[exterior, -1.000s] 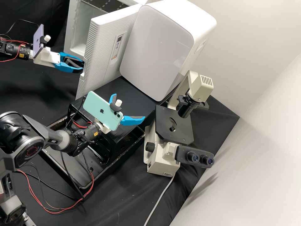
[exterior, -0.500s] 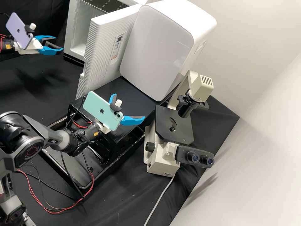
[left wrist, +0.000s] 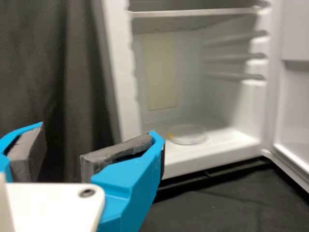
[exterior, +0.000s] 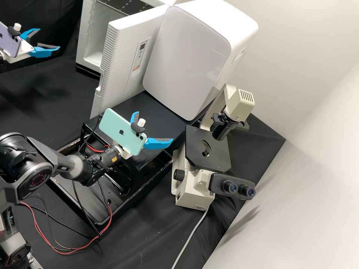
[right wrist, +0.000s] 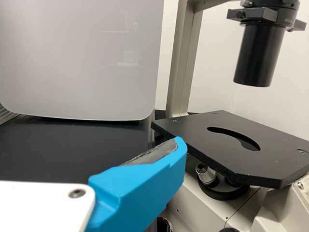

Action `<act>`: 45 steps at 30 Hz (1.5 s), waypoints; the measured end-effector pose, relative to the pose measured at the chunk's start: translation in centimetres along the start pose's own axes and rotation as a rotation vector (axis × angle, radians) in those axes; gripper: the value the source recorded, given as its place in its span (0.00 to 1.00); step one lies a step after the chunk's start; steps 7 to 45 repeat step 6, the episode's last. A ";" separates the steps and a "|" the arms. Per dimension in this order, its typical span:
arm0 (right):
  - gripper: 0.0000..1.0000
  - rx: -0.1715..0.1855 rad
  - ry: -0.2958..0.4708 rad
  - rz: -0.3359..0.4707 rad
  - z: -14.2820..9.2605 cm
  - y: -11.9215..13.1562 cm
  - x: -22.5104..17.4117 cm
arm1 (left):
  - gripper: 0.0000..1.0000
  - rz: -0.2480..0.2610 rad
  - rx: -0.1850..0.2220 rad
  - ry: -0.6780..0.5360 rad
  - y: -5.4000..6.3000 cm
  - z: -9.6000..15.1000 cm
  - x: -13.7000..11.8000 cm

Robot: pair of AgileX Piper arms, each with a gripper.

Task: Open the incubator door

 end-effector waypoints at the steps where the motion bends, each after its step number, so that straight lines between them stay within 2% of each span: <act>1: 1.00 0.000 0.000 0.000 0.0 0.0 0.0 | 1.00 -0.003 -0.009 0.019 -0.1 -0.2 -0.1; 6: 1.00 0.000 0.000 0.000 0.0 0.0 0.0 | 1.00 -0.007 -0.044 0.064 -0.2 -0.9 -0.3; 45: 1.00 0.000 0.000 0.000 0.0 0.0 0.0 | 1.00 -0.007 -0.044 0.064 -0.2 -0.9 -0.3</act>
